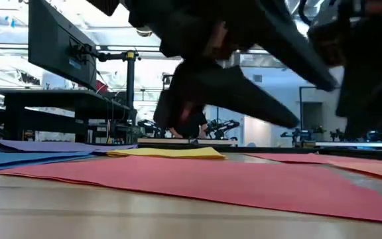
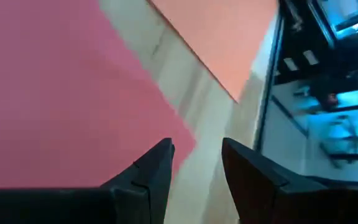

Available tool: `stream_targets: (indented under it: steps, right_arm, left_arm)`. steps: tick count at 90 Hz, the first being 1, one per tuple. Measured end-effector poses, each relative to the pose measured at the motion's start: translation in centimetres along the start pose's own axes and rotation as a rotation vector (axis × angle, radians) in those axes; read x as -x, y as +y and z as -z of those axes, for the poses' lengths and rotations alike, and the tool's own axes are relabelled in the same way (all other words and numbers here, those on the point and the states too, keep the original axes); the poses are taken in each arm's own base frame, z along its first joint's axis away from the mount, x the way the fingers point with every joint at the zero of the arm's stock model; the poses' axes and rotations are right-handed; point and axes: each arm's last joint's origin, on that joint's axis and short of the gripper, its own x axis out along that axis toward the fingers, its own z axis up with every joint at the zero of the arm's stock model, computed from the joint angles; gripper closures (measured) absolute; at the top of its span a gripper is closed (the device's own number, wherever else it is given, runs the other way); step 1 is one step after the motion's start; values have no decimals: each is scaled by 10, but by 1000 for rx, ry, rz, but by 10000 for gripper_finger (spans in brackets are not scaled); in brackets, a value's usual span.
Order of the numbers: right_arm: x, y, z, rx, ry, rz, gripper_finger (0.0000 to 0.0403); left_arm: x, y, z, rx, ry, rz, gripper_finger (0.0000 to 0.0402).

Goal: Organize paper
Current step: Stack the red paper on top of the red paper

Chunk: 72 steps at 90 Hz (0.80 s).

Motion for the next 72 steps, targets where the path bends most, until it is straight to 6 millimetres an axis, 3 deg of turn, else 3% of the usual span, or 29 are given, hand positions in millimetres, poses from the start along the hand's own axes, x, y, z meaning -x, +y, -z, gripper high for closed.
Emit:
stream_targets:
  steps: [14,36,48,72]
  right_arm:
    - [2,-14,-17,29,-9,84,163]
    - [8,-25,-38,308,-16,127,163]
    - [1,-26,-34,444,29,144,163]
    - [-19,-28,-23,441,111,177,163]
  left_arm:
    - [-9,15,12,24,86,-93,276]
    - [-2,9,40,-98,243,-126,276]
    - [-2,6,44,-130,248,-121,276]
    - [-2,7,44,-81,243,-131,276]
